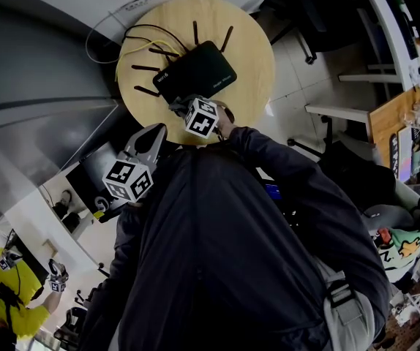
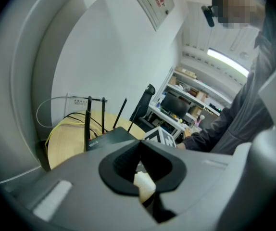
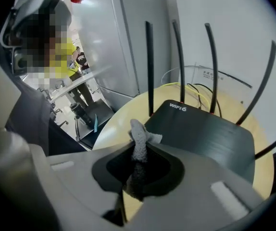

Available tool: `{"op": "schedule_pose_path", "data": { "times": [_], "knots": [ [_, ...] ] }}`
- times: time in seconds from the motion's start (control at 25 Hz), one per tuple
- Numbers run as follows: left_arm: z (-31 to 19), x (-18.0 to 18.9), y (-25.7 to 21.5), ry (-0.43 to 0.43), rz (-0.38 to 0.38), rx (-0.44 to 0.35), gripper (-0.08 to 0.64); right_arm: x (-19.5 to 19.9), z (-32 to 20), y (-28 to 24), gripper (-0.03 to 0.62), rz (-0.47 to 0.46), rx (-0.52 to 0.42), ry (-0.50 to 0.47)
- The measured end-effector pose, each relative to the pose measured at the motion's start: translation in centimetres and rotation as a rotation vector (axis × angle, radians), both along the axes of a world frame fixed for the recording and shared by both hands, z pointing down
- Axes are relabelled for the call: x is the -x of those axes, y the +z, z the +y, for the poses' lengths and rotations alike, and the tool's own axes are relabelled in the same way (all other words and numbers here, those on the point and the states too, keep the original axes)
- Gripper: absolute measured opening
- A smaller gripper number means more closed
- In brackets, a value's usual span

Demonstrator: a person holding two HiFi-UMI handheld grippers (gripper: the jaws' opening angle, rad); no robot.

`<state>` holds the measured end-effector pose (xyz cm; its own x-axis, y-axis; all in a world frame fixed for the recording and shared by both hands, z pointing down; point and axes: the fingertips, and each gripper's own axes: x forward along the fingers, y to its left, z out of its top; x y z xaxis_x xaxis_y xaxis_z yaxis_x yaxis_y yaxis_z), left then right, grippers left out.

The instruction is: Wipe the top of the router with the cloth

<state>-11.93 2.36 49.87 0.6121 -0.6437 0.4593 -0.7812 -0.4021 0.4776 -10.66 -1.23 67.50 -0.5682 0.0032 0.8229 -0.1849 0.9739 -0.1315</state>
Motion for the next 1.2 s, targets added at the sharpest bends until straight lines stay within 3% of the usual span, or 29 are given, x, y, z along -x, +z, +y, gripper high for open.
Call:
{"op": "schedule_pose_path", "data": {
  "times": [0.2,0.64,0.92,1.04,1.2],
  "knots": [
    [-0.1,-0.6,0.0,0.007,0.003,-0.003,0.000,-3.8,-3.2,-0.1,0.031,0.009,-0.002,0.093],
    [-1.4,-2.9,0.1,0.012,0.009,0.004,0.000,-16.6,-12.5,0.7,0.031,0.067,-0.002,0.387],
    [-2.9,-4.5,0.1,-0.016,0.006,0.013,0.000,-16.9,-13.8,0.1,0.031,0.040,0.005,0.288],
    [-3.6,-5.3,0.0,-0.049,0.001,0.014,0.000,-17.5,-16.0,-0.4,0.031,0.010,-0.012,0.303],
    [-4.0,-6.0,0.0,-0.088,-0.009,0.023,0.000,-18.7,-18.6,0.9,0.031,0.063,-0.030,0.269]
  ]
}}
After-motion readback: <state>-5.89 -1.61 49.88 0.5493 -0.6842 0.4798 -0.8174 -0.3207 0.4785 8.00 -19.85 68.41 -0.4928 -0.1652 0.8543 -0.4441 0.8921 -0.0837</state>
